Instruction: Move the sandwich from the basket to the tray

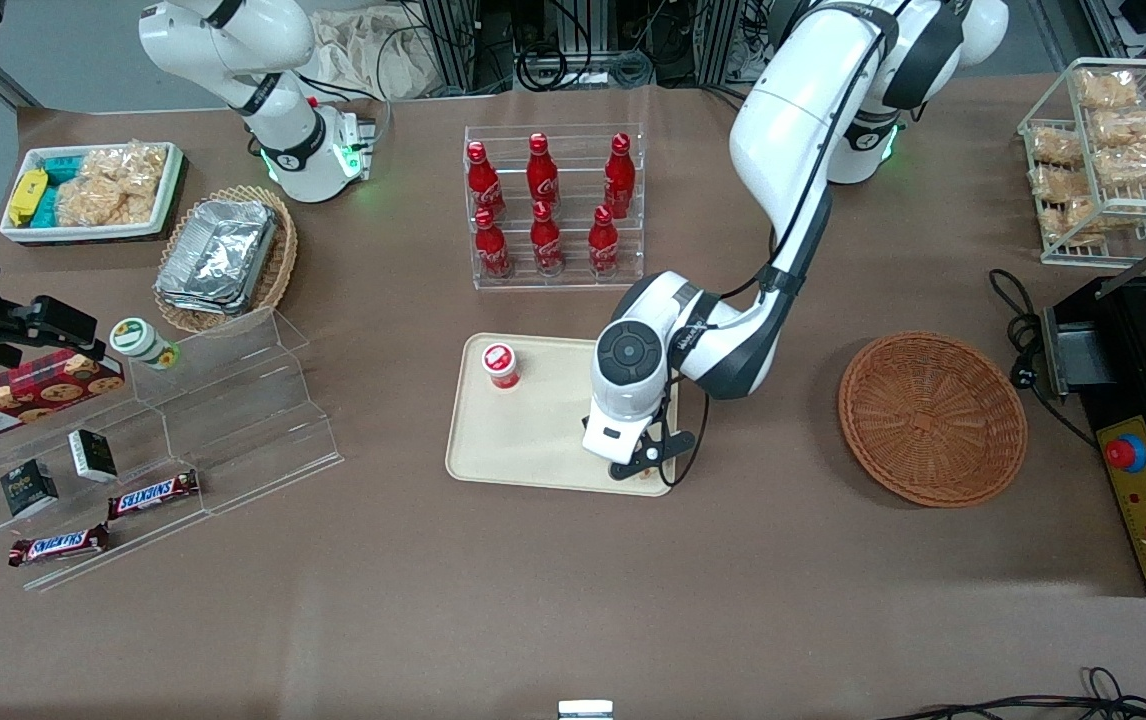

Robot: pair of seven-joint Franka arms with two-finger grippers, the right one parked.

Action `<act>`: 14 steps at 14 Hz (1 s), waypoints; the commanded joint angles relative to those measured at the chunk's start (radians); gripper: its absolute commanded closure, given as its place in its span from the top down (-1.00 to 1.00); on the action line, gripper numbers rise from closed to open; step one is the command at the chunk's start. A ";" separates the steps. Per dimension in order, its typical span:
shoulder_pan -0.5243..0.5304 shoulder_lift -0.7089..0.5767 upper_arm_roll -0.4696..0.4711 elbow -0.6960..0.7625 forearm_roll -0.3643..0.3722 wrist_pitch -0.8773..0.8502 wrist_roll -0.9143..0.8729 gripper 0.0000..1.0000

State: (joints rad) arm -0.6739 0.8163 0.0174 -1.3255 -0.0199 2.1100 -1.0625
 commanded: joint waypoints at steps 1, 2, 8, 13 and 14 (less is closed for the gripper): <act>0.002 -0.025 0.003 0.012 -0.008 -0.007 -0.059 1.00; 0.004 -0.063 0.006 0.012 -0.005 -0.010 -0.097 1.00; 0.089 -0.368 0.015 0.002 0.026 -0.243 -0.134 1.00; 0.233 -0.554 0.016 -0.078 0.040 -0.306 0.013 1.00; 0.270 -0.589 0.016 -0.115 0.040 -0.306 0.080 1.00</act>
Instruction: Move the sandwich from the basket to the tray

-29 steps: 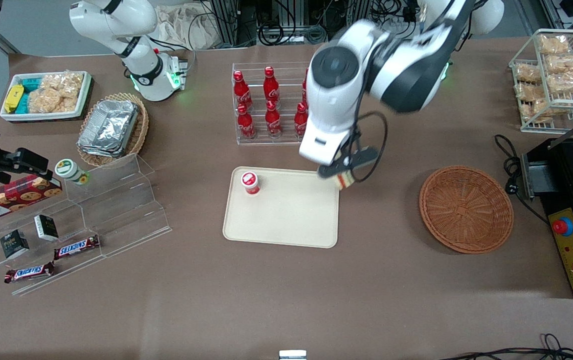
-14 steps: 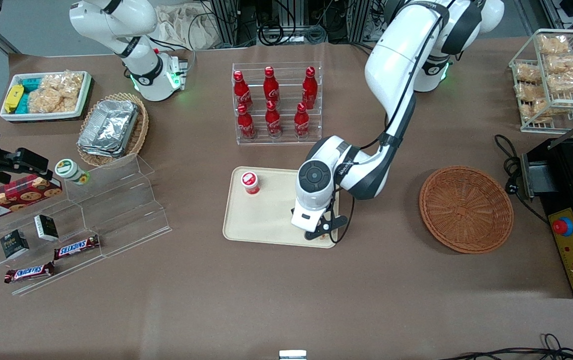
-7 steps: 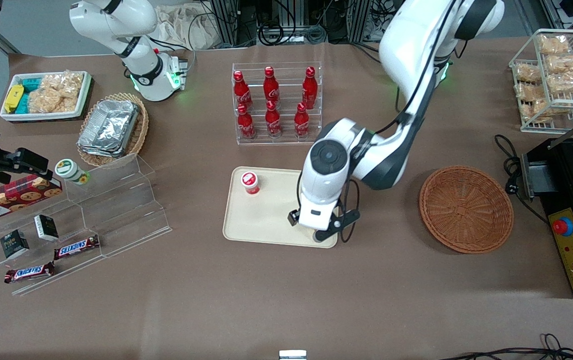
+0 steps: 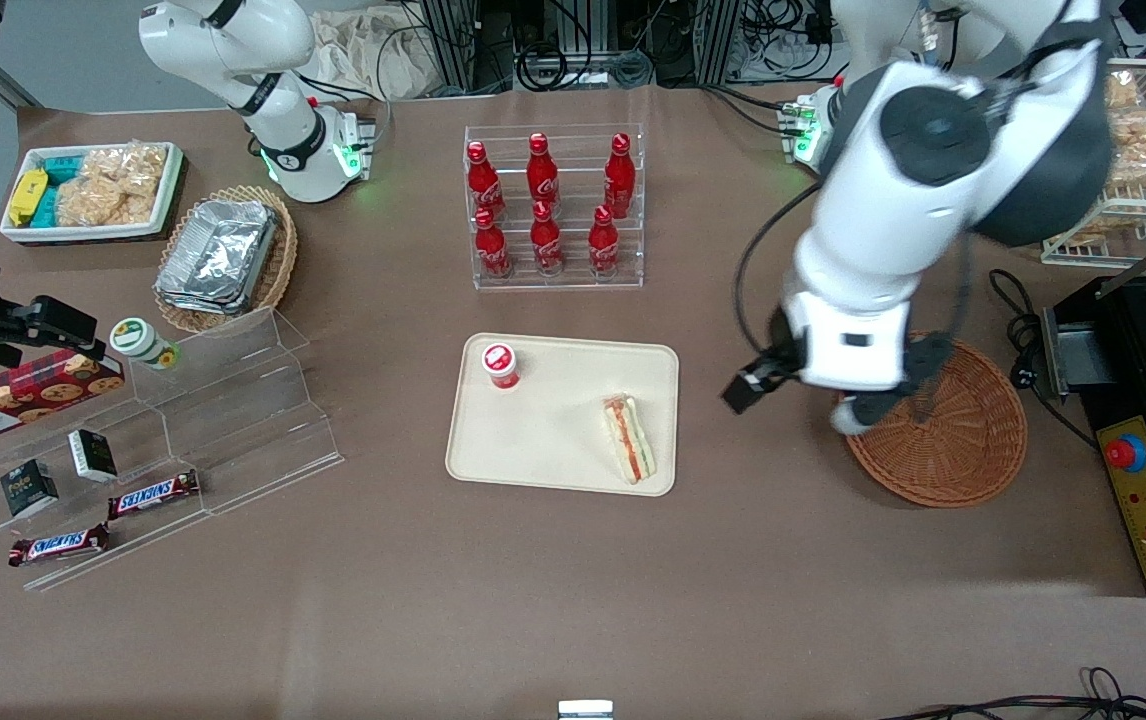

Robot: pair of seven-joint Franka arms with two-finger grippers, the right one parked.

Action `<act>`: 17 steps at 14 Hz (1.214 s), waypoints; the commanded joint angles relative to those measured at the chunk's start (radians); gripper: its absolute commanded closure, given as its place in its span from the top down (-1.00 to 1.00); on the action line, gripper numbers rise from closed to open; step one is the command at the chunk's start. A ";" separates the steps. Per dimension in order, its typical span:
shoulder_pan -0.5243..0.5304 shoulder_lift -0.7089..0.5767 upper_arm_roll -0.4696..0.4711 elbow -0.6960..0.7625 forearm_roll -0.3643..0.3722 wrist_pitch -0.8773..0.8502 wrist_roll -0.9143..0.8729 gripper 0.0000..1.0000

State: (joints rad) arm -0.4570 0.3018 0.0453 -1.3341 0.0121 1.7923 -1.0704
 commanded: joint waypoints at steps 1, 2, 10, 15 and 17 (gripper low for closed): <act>0.104 -0.107 -0.018 -0.137 0.005 0.012 0.166 1.00; 0.141 -0.134 -0.019 -0.166 0.005 0.006 0.246 1.00; 0.402 -0.272 -0.041 -0.278 -0.003 -0.099 0.835 1.00; 0.455 -0.382 -0.062 -0.405 -0.007 -0.062 0.876 1.00; 0.454 -0.382 -0.064 -0.399 -0.001 -0.076 0.879 1.00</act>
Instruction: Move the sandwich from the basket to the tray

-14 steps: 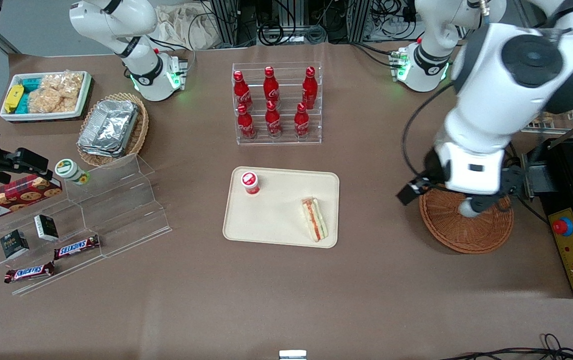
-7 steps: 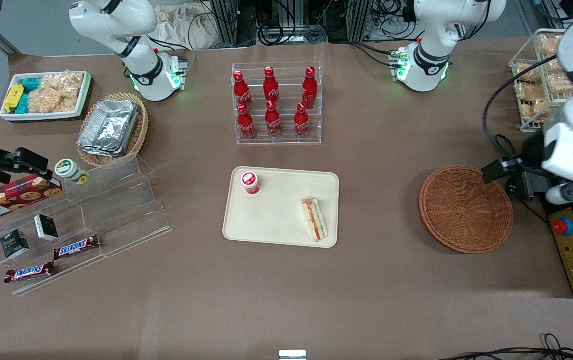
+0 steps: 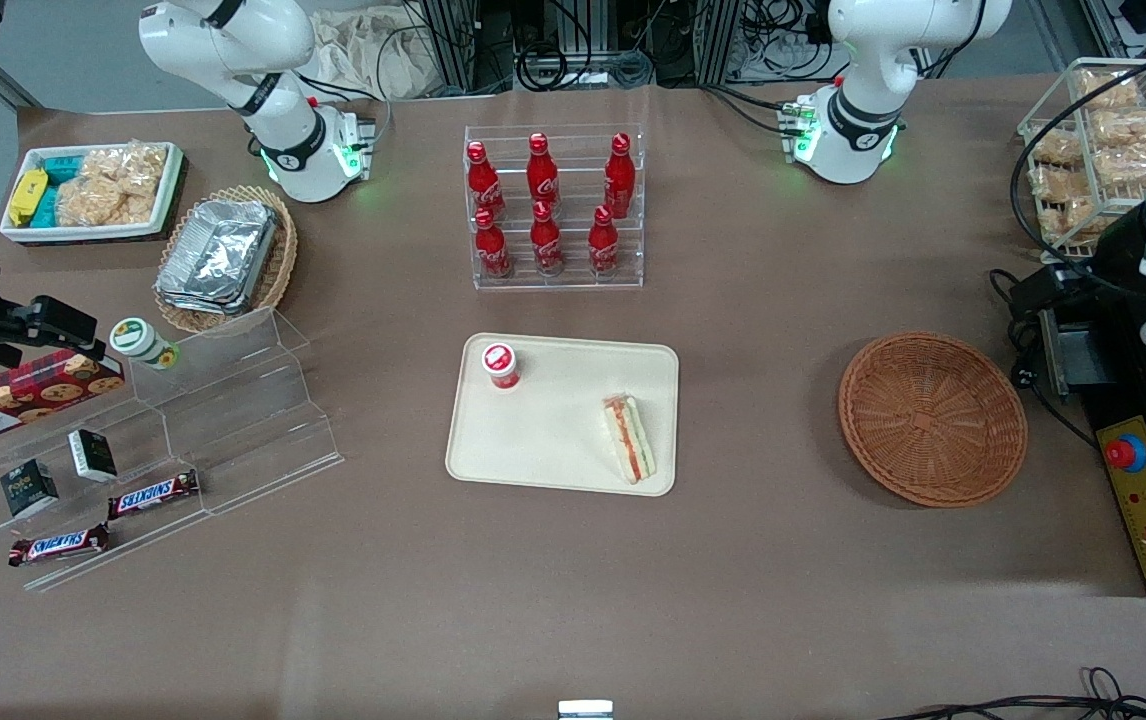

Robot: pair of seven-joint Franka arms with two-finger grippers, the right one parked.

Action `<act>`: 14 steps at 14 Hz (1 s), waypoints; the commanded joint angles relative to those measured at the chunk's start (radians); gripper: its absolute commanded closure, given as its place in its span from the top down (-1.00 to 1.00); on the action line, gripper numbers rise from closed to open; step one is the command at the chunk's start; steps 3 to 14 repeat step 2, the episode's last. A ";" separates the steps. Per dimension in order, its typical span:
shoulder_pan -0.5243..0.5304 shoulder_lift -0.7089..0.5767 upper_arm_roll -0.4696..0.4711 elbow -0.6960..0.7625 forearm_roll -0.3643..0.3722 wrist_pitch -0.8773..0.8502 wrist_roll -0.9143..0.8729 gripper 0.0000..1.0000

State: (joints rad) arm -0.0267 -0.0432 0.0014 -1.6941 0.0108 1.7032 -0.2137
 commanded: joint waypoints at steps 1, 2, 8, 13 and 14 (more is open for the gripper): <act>0.021 -0.030 -0.021 -0.029 0.001 -0.002 0.016 1.00; 0.019 -0.032 -0.020 -0.029 0.004 -0.014 0.014 1.00; 0.019 -0.032 -0.020 -0.029 0.004 -0.014 0.014 1.00; 0.019 -0.032 -0.020 -0.029 0.004 -0.014 0.014 1.00; 0.019 -0.032 -0.020 -0.029 0.004 -0.014 0.014 1.00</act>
